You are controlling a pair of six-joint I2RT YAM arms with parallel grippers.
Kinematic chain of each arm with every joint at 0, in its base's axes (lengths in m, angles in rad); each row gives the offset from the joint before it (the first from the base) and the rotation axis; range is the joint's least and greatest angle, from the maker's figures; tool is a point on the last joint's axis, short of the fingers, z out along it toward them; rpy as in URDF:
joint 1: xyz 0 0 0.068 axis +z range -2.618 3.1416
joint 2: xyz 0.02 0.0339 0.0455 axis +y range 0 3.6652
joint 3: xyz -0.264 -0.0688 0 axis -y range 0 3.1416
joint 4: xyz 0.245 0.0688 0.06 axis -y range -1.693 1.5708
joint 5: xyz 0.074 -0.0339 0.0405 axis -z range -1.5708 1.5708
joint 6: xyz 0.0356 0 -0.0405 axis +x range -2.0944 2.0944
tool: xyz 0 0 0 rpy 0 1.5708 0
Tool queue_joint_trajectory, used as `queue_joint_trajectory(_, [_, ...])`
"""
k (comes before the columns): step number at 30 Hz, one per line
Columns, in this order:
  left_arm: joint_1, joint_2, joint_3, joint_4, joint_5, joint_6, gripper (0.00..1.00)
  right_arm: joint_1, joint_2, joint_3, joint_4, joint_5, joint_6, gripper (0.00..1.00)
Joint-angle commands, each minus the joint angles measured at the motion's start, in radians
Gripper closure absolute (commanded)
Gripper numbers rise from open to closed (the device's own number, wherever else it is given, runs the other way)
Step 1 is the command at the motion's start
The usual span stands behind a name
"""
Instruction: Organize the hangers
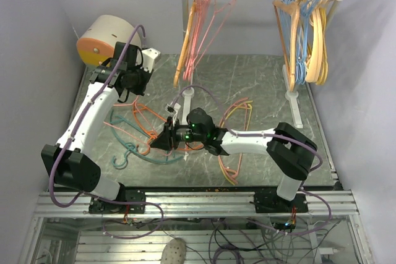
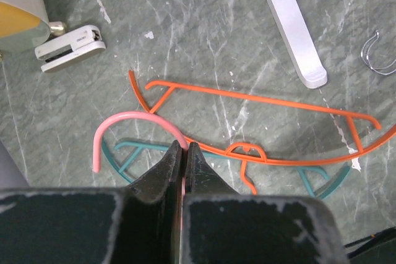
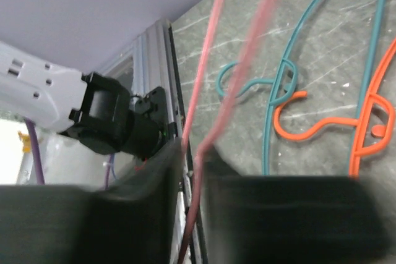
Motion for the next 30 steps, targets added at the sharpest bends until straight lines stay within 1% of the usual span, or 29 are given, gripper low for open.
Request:
queue_joint_trajectory(1, [-0.008, -0.050, 0.014, -0.013, 0.002, -0.013, 0.93, 0.017, 0.013, 0.050, 0.011, -0.012, 0.010, 1.00])
queue_joint_trajectory(3, [-0.008, -0.068, 0.017, -0.012, 0.014, -0.011, 0.93, 0.031, -0.014, 0.036, 0.008, 0.011, -0.008, 1.00])
queue_joint_trajectory(4, [-0.008, -0.076, 0.021, -0.014, 0.025, -0.008, 0.91, 0.039, -0.034, 0.007, 0.003, 0.027, -0.017, 1.00])
queue_joint_trajectory(5, [-0.008, -0.081, 0.031, -0.024, 0.034, -0.003, 0.77, 0.044, -0.053, -0.013, -0.006, 0.045, -0.023, 1.00])
queue_joint_trajectory(6, [-0.010, -0.083, 0.047, -0.044, 0.043, 0.007, 0.50, 0.048, -0.075, -0.033, -0.010, 0.059, -0.022, 1.00])
queue_joint_trajectory(7, [-0.015, -0.080, 0.078, -0.072, 0.042, 0.022, 0.30, 0.050, -0.097, -0.059, -0.011, 0.084, -0.009, 1.00])
queue_joint_trajectory(8, [-0.020, -0.078, 0.115, -0.098, 0.025, 0.033, 0.14, 0.051, -0.117, -0.086, -0.010, 0.109, 0.007, 1.00])
queue_joint_trajectory(10, [-0.022, -0.092, 0.190, -0.123, -0.016, 0.041, 0.02, 0.054, -0.156, -0.141, -0.012, 0.158, 0.040, 1.00])
queue_joint_trajectory(12, [-0.022, -0.115, 0.266, -0.123, -0.065, 0.034, 0.01, 0.065, -0.196, -0.188, -0.034, 0.228, 0.062, 1.00])
queue_joint_trajectory(17, [-0.019, -0.120, 0.468, -0.129, -0.299, -0.034, 0.01, 0.101, -0.331, -0.253, -0.215, 0.432, 0.067, 1.00])
queue_joint_trajectory(19, [-0.015, -0.120, 0.503, -0.114, -0.397, -0.041, 0.01, 0.103, -0.384, -0.270, -0.296, 0.478, 0.070, 1.00])
queue_joint_trajectory(24, [-0.014, -0.122, 0.530, -0.030, -0.653, 0.014, 0.01, 0.114, -0.476, -0.290, -0.447, 0.512, 0.103, 1.00])
queue_joint_trajectory(26, [-0.014, -0.125, 0.550, -0.013, -0.698, 0.025, 0.01, 0.122, -0.522, -0.310, -0.489, 0.543, 0.138, 1.00])
queue_joint_trajectory(28, [-0.013, -0.129, 0.556, -0.016, -0.696, 0.027, 0.01, 0.124, -0.574, -0.316, -0.568, 0.592, 0.198, 1.00])
queue_joint_trajectory(30, [-0.012, -0.133, 0.527, -0.008, -0.700, 0.046, 0.01, 0.137, -0.635, -0.308, -0.651, 0.647, 0.259, 1.00])
